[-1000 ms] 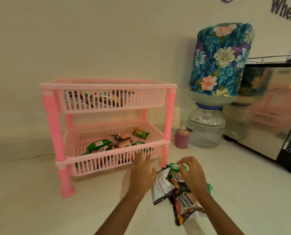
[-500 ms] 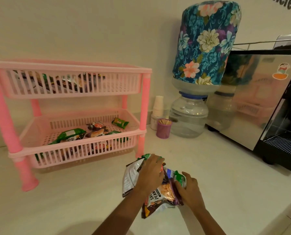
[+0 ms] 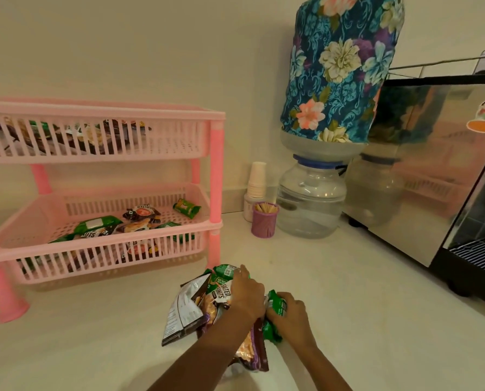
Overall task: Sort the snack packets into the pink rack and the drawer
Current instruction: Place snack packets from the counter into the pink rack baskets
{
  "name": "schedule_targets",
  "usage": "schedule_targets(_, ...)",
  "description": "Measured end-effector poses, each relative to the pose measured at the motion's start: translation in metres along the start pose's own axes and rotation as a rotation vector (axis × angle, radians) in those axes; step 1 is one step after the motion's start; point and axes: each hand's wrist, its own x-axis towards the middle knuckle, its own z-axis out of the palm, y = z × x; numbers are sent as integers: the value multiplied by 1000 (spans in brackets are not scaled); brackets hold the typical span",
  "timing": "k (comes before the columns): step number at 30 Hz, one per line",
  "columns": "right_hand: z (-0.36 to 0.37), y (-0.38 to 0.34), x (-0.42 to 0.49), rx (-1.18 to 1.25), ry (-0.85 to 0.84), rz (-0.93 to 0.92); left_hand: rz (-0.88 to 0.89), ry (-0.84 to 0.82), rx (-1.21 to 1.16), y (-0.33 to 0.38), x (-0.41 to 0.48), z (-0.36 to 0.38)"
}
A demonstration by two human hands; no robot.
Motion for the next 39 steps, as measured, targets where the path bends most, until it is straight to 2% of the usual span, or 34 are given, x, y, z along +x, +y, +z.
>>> schedule_targets(3, -4, 3, 6, 30, -3, -41, -48, -28, 17, 7, 4, -2)
schedule_targets(7, -6, 8, 14, 83, -27, -86, -87, -10, -135, 10, 7, -2)
schedule_targets(10, -11, 8, 19, 137, -15, -78, -113, 48, -352, 4, 7, -3)
schedule_targets(15, -28, -6, 28, 229, 29, -121, -142, 172, -869, -13, 6, -23)
schedule_targets(18, -39, -26, 33, 291, 61, -166, -128, 240, -1027, -24, 6, -39)
schedule_targets(23, -55, -74, 37, 391, 107, -291, -73, 433, -1122, -52, -4, -73)
schedule_targets(30, -74, -172, 38, 536, 124, -500, -24, 761, -1115, -113, -31, -140)
schedule_targets(39, -88, -294, 41, 412, 212, -781, -67, 1082, -1068, -198, -59, -213)
